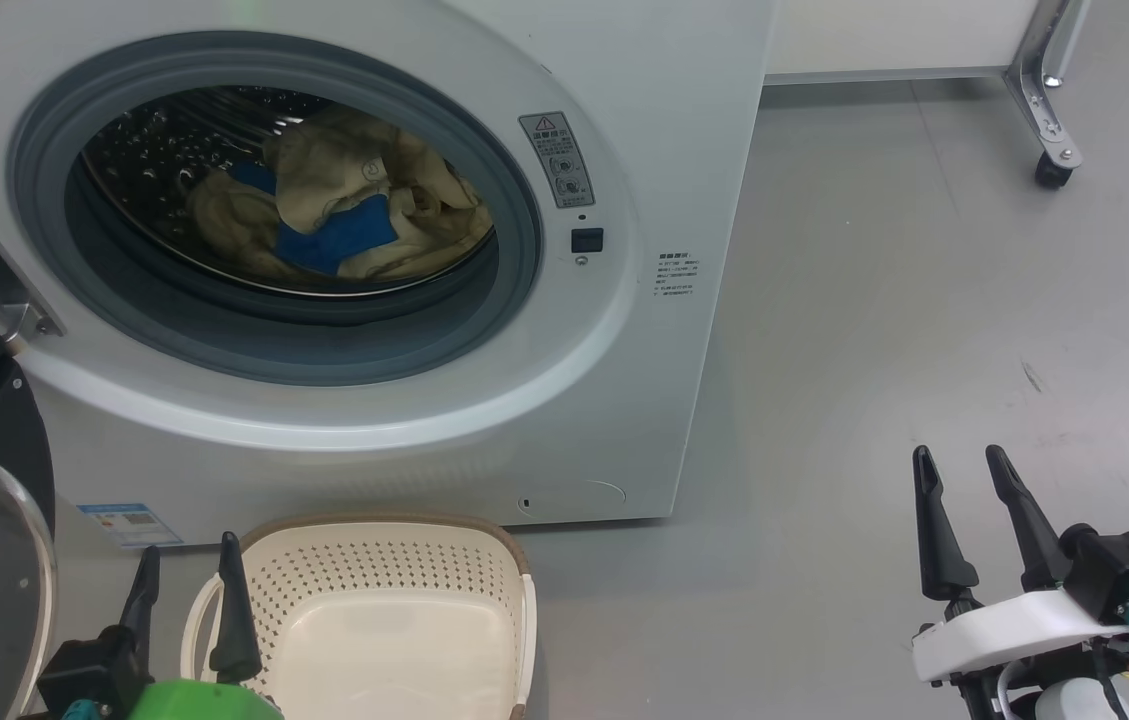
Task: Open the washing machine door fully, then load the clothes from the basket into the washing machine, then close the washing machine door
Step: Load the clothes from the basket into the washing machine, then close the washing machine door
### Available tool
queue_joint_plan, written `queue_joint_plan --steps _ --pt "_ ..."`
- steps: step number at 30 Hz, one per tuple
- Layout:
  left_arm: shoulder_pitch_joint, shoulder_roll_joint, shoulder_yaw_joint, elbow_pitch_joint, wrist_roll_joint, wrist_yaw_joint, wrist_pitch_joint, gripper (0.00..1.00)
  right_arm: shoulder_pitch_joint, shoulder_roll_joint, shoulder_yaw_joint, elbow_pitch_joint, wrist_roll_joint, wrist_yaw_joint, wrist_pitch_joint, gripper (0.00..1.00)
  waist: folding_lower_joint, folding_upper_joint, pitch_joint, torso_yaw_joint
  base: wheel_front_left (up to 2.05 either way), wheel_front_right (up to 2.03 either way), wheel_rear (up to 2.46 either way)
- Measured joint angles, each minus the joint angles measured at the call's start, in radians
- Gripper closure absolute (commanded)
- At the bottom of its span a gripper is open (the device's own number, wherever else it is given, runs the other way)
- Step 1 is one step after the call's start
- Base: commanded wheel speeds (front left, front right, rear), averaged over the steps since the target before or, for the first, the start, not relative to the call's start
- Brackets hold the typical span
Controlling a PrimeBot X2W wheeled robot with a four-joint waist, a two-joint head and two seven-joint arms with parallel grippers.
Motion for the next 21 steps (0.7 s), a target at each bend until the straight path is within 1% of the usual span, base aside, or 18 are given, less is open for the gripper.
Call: queue_joint_plan --steps 3,8,11,21 --pt "0.000 0.000 0.000 0.000 0.000 0.001 0.000 0.00 0.000 -0.001 0.000 0.000 0.000 0.000 0.000 0.00 0.0000 0.0000 0.000 0.000 -0.05 0.17 -0.13" --pt "0.000 0.000 0.000 0.001 0.000 0.018 0.000 0.00 0.000 -0.001 -0.001 0.001 0.000 0.000 0.000 0.00 0.0000 0.0000 -0.001 0.002 -0.16 0.40 -0.25" --pt "0.000 0.000 -0.002 0.002 0.000 0.018 0.000 0.00 0.000 -0.001 -0.001 0.001 0.000 0.000 0.000 0.00 0.0000 0.0000 -0.002 0.004 -0.36 0.53 -0.16" --pt "0.000 0.000 -0.010 0.004 0.000 0.021 0.000 0.00 0.000 -0.003 0.001 0.004 0.000 0.000 0.000 0.00 0.0000 0.0000 -0.012 0.012 -0.69 0.72 -0.04"
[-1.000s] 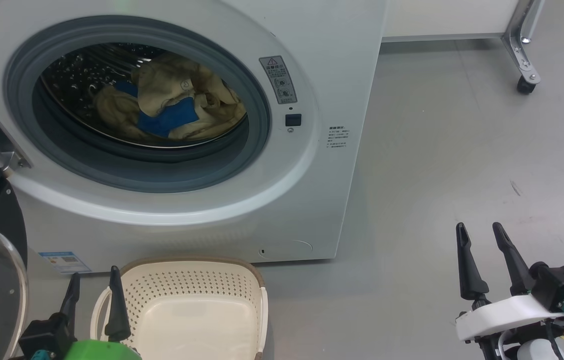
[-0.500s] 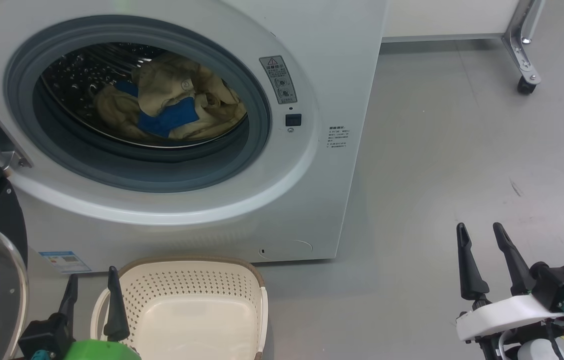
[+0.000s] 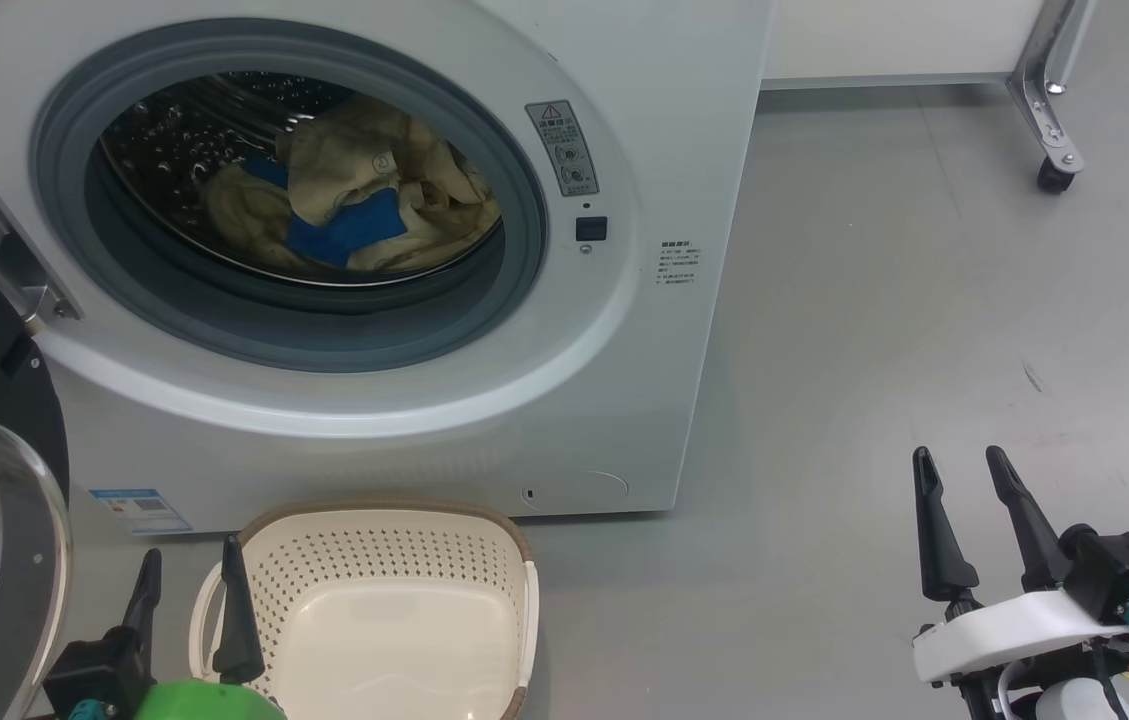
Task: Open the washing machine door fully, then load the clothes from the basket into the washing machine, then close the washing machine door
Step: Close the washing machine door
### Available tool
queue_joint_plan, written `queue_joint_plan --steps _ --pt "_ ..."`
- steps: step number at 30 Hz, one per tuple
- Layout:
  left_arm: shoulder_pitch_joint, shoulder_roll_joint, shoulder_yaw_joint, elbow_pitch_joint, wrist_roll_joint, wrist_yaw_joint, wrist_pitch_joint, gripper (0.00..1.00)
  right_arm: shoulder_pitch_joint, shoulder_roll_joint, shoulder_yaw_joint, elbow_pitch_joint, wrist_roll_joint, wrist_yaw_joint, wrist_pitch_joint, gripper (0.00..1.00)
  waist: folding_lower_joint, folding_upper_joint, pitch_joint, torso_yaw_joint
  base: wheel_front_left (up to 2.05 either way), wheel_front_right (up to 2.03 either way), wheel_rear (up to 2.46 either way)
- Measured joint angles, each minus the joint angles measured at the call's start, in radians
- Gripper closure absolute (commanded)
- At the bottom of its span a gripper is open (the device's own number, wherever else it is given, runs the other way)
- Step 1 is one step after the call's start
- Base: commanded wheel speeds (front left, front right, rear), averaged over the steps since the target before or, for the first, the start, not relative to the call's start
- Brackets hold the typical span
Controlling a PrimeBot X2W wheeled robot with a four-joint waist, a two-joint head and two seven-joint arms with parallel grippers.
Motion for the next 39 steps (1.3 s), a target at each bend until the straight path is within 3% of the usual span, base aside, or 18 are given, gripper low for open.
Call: queue_joint_plan --steps 22,39 --pt "0.009 0.000 0.000 -0.003 -0.002 0.010 0.000 0.00 0.000 -0.001 0.005 0.003 0.000 0.000 0.000 0.00 0.0000 0.0000 -0.008 0.007 -0.98 0.98 0.00" --pt "0.021 0.000 0.001 -0.002 0.001 0.010 0.000 0.00 0.000 0.002 0.005 0.003 0.000 0.000 0.000 0.00 0.0000 0.0000 -0.015 0.008 -0.33 0.33 0.00"
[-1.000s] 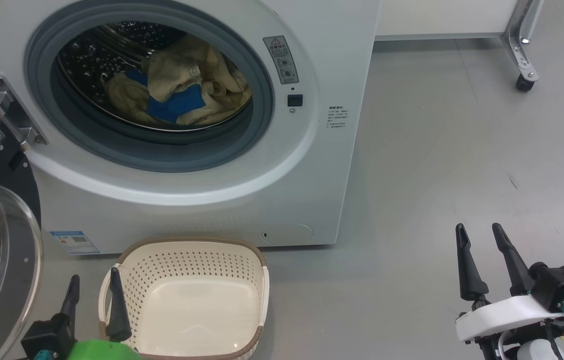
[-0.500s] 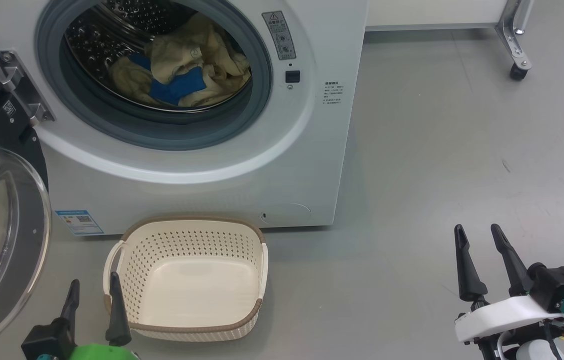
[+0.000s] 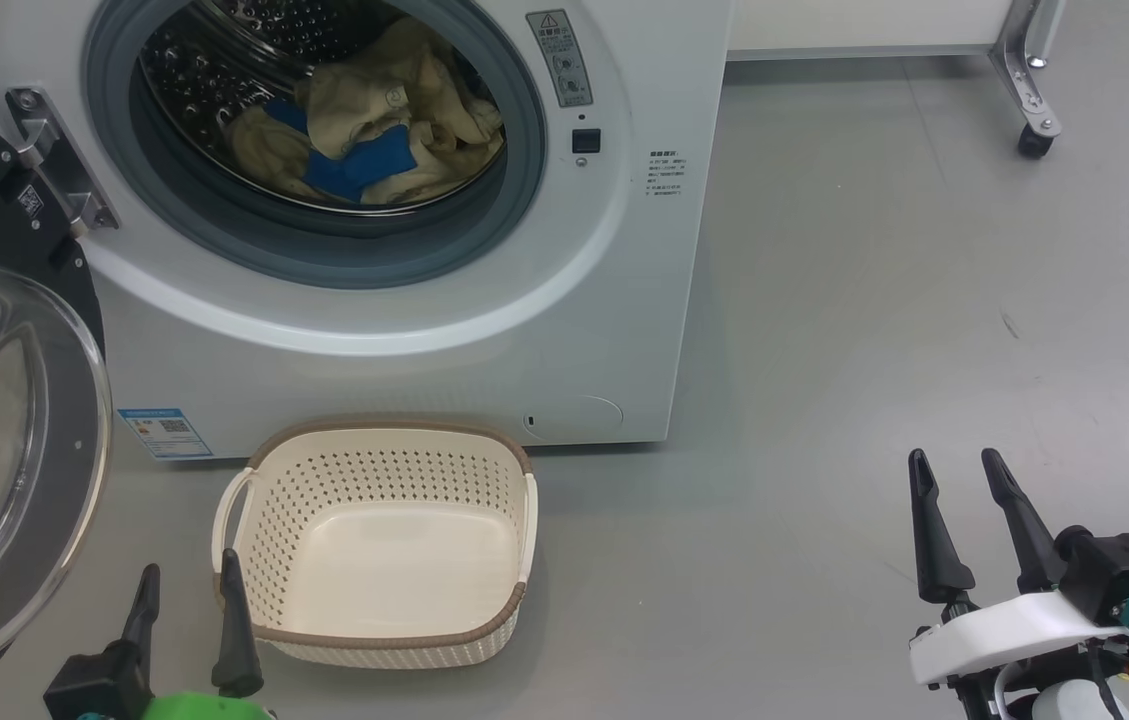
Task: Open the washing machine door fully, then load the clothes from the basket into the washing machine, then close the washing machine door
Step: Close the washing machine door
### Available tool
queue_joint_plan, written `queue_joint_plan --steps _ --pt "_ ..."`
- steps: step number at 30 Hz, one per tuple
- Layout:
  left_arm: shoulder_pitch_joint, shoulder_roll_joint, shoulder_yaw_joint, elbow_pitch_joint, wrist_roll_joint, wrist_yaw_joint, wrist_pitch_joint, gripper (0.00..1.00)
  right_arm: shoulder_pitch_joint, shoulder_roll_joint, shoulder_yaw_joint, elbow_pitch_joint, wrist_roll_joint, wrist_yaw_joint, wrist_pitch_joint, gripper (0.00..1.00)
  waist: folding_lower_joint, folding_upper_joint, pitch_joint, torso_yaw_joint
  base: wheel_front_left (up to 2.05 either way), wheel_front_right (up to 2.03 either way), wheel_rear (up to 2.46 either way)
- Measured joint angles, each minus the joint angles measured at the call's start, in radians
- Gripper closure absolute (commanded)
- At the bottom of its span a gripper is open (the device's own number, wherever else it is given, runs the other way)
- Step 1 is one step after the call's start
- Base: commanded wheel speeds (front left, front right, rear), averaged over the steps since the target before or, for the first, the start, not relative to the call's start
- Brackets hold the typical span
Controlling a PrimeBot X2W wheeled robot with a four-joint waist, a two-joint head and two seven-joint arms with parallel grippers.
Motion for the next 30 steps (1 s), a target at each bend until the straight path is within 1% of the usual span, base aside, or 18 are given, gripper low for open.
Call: queue_joint_plan --steps 25,30 --pt "0.002 0.000 0.001 -0.003 0.006 0.003 0.000 0.00 0.000 0.002 -0.001 -0.001 0.000 0.000 0.000 0.00 0.0000 0.0000 0.015 0.017 0.00 0.00 0.00" --pt "0.000 0.000 -0.017 -0.003 0.006 0.003 0.000 0.00 0.000 0.001 -0.033 -0.002 0.000 0.000 0.000 0.00 0.0000 0.0000 0.016 0.034 0.00 0.00 0.00"
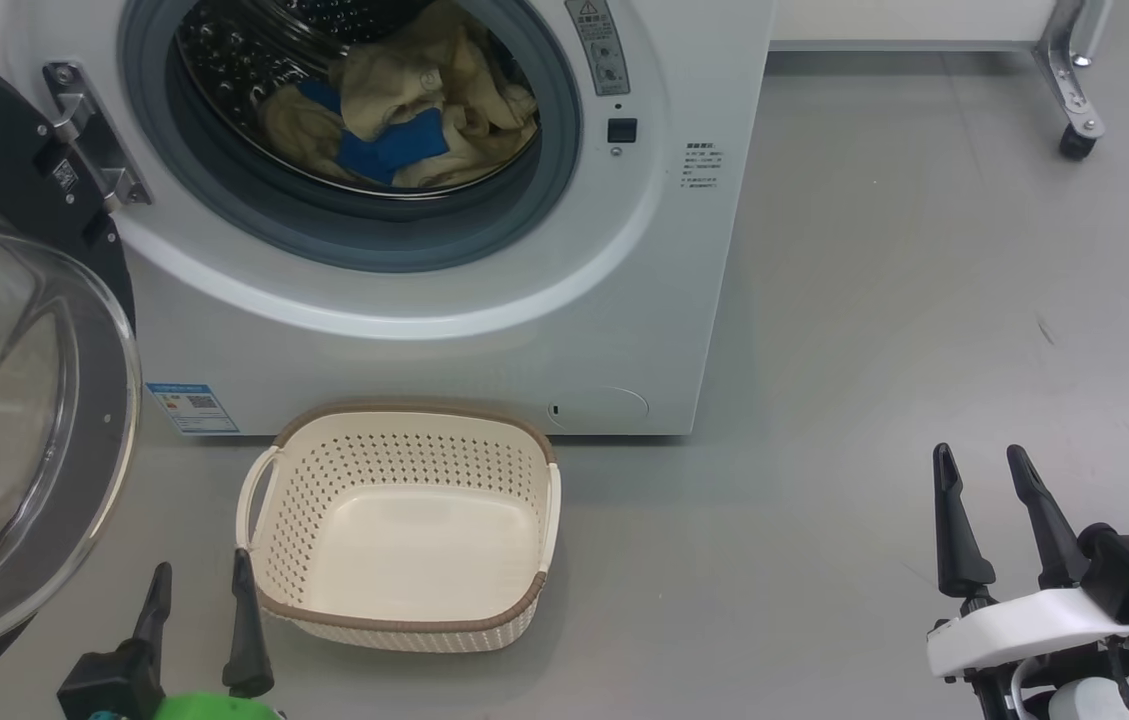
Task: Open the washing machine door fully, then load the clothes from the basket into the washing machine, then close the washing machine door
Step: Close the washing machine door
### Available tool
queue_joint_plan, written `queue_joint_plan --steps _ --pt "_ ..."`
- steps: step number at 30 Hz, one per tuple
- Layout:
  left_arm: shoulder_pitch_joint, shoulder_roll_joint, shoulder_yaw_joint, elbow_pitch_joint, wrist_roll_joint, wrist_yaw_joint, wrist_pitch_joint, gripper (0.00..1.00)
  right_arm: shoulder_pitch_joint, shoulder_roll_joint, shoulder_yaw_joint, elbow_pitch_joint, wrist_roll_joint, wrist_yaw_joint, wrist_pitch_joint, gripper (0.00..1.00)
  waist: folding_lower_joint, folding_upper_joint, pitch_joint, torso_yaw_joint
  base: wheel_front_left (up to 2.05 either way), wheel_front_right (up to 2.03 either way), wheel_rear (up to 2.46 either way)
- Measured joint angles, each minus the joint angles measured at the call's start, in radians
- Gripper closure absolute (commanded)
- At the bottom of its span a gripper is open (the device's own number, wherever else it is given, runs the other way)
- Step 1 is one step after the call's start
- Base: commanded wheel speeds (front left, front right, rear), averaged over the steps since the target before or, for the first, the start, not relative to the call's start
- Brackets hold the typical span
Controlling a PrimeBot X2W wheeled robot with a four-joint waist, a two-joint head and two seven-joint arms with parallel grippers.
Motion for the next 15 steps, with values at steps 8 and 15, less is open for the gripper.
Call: queue_joint_plan --steps 8,15 --pt "0.000 0.000 -0.008 0.003 -0.002 0.010 0.000 0.00 0.000 -0.003 0.013 0.000 0.000 0.000 0.000 0.00 0.0000 0.0000 -0.009 0.078 0.00 0.00 0.00" --pt "0.003 0.000 0.009 -0.003 -0.003 0.027 0.000 0.00 0.000 -0.011 0.055 0.004 0.001 0.000 0.000 0.00 0.0000 0.0000 -0.020 0.166 0.00 0.00 0.00"
